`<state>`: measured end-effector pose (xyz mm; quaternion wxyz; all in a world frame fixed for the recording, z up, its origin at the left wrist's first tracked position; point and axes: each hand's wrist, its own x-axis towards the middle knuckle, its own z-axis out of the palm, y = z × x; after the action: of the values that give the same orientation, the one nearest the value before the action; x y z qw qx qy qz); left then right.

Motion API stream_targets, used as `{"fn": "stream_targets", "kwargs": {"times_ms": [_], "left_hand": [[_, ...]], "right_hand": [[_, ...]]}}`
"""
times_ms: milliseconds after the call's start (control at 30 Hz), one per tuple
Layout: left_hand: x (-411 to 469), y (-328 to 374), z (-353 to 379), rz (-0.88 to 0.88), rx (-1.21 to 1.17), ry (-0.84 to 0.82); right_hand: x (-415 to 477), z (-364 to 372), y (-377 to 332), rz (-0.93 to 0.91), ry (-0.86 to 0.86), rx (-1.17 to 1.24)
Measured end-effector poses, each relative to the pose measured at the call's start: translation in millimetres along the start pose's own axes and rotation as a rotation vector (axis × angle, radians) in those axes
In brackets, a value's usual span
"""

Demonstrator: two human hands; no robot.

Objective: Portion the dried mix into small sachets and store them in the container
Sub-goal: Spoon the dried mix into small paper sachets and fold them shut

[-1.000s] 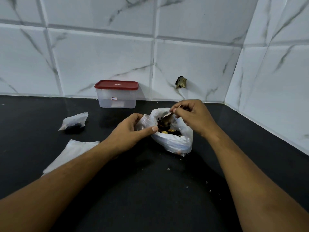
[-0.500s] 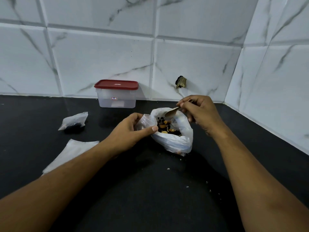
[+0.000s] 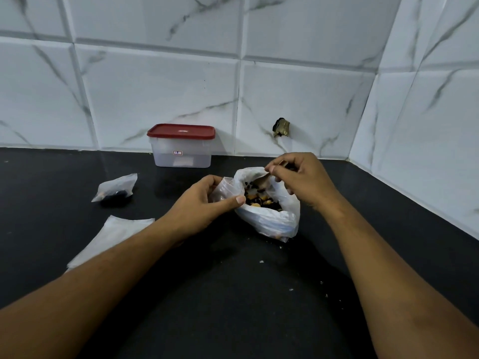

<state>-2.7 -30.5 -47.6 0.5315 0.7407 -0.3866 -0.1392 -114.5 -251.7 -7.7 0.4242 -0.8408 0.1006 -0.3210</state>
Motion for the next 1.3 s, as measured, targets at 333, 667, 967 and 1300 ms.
{"fn": "stream_targets", "kwargs": {"times_ms": [333, 667, 967, 1300], "left_hand": [[-1, 3, 0, -0.014, -0.010, 0.002], [-3, 5, 1, -0.009, 0.007, 0.013], [-3, 7, 0, -0.017, 0.012, 0.011], [-7, 13, -1, -0.023, 0.060, 0.032]], "right_hand": [[-4, 0, -8, 0.083, -0.127, 0.157], [0, 4, 9, 0.133, -0.147, 0.071], [3, -8, 9, 0.103, -0.039, 0.285], [5, -4, 19, 0.187, -0.032, 0.185]]}}
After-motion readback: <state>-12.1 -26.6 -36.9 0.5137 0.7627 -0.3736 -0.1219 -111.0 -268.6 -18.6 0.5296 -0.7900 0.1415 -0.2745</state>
